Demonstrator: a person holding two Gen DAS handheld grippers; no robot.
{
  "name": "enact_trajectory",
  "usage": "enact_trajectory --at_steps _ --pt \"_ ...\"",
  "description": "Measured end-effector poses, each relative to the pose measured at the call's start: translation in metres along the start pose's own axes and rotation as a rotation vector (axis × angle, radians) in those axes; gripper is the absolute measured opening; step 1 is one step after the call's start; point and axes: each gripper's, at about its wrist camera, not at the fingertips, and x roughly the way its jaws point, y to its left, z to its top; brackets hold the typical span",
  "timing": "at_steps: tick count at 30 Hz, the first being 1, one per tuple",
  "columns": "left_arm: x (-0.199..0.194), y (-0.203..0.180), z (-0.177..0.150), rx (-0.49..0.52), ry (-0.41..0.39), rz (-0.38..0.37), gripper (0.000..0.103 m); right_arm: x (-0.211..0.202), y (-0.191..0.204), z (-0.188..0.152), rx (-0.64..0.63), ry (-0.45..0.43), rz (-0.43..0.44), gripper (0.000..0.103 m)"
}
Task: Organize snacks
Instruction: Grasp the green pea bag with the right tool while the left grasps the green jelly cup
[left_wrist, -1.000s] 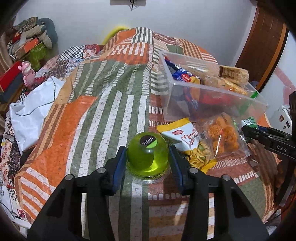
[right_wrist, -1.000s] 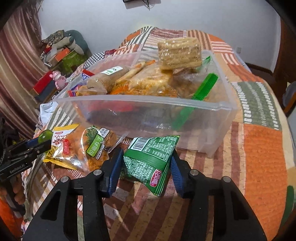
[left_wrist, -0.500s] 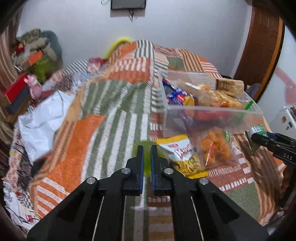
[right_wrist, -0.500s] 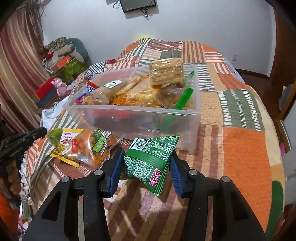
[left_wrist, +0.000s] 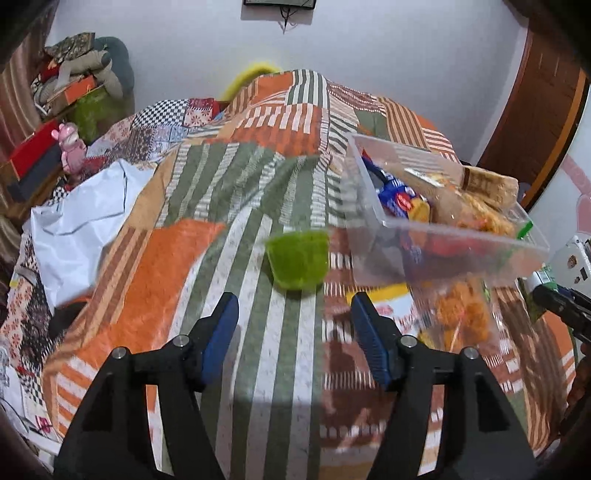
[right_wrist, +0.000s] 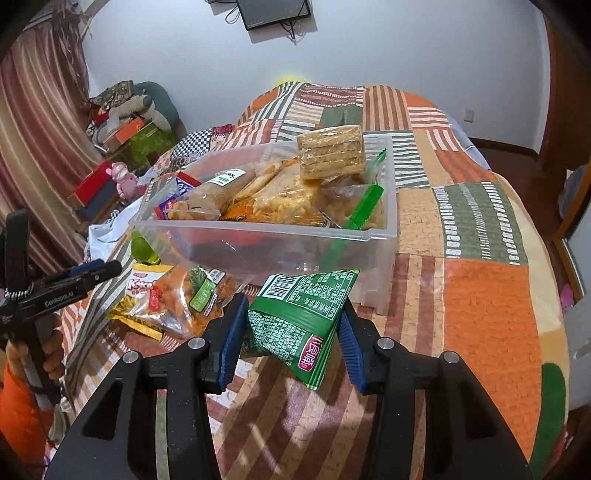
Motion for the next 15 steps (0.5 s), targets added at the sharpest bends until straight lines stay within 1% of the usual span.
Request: enact_trajectory --at_steps 4,10,13,14,15 --pt "0.017 -0.001 0.016 0.006 0.004 0.001 0.063 0.002 -0.002 0.001 0.010 -0.003 0.005 0.044" --pt "0.058 0.000 0.032 -0.011 0.072 -0.014 0.063 0.006 -0.005 0.003 0.013 0.002 0.006 0.044" --pt "0.073 0.003 0.035 -0.033 0.102 -0.026 0.060 0.006 -0.007 0.004 0.014 -0.001 0.000 0.044" --pt "0.076 0.005 0.035 -0.040 0.110 -0.035 0.053 0.007 -0.008 0.005 0.014 -0.002 -0.001 0.044" --pt "0.077 0.005 0.035 -0.043 0.111 -0.036 0.050 0.007 -0.009 0.005 0.015 -0.004 -0.002 0.044"
